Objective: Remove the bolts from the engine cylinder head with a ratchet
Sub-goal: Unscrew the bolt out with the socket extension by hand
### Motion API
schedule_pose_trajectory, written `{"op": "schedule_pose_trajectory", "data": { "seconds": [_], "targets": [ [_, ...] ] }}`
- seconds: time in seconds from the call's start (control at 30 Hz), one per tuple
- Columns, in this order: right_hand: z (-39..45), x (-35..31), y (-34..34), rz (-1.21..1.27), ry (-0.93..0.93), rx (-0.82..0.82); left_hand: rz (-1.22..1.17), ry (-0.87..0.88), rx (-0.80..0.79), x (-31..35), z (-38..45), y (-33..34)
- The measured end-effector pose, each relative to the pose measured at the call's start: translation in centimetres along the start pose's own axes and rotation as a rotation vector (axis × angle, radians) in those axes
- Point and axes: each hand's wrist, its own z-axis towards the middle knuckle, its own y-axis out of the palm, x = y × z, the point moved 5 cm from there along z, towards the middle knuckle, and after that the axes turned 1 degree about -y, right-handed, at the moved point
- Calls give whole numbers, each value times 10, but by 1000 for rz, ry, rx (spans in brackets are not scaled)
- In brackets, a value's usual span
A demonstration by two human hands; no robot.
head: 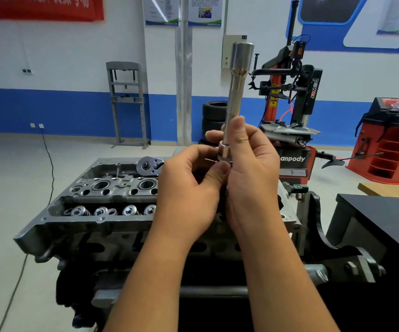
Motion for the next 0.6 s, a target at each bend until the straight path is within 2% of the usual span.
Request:
{"op": "schedule_pose_trajectory", "data": {
  "seconds": [0.13,0.27,0.5,0.6],
  "targets": [
    [1,1,0,-7,-12,-11,25,21,19,1,0,-2],
    [3,0,0,-32,-20,-17,-16,4,-111,3,0,2],
    [-1,-1,2,-16,-2,-23,37,9,124,2,-2,-3],
    [-1,-1,2,-36,-11,-48,40,25,122,1,-3,-4]
  ]
}}
